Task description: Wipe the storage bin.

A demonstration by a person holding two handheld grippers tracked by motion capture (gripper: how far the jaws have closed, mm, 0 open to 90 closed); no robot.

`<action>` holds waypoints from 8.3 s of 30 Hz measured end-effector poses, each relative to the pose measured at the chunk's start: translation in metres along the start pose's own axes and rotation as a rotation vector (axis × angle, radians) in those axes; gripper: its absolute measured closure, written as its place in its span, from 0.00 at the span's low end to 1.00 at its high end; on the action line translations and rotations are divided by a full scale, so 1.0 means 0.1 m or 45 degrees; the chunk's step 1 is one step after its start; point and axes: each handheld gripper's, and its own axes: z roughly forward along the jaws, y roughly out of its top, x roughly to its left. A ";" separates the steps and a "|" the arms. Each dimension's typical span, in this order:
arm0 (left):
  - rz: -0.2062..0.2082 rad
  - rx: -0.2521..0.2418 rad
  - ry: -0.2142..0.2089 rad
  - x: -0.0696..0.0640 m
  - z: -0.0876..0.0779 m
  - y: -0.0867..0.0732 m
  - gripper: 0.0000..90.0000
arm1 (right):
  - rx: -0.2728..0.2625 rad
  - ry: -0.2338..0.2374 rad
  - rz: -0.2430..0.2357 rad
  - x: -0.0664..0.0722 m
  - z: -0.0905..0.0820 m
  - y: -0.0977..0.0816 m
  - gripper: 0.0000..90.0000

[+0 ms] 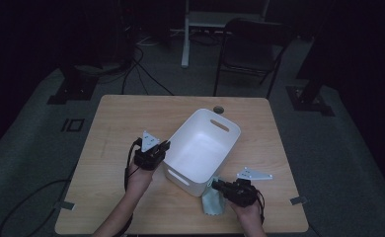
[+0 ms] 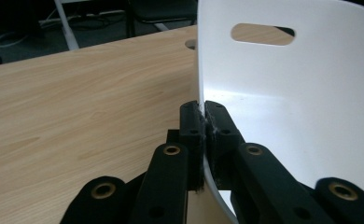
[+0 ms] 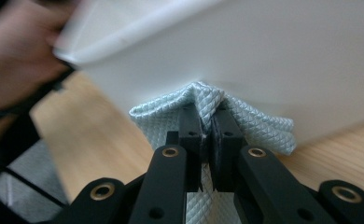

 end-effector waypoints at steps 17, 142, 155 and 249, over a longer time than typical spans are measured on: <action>0.017 0.020 -0.040 0.02 0.00 0.01 0.96 | -0.051 0.006 -0.095 0.24 -0.03 -0.03 0.94; 0.101 0.017 -0.061 -0.04 0.02 0.03 0.93 | -0.251 -0.224 0.058 -0.79 0.00 0.61 0.94; 0.096 0.016 -0.061 -0.04 0.03 0.03 0.93 | -0.142 -0.300 0.155 -1.10 0.26 0.39 0.95; 0.091 0.022 0.002 -0.08 0.07 0.03 0.94 | 0.044 -0.245 0.167 -1.05 0.37 0.13 0.95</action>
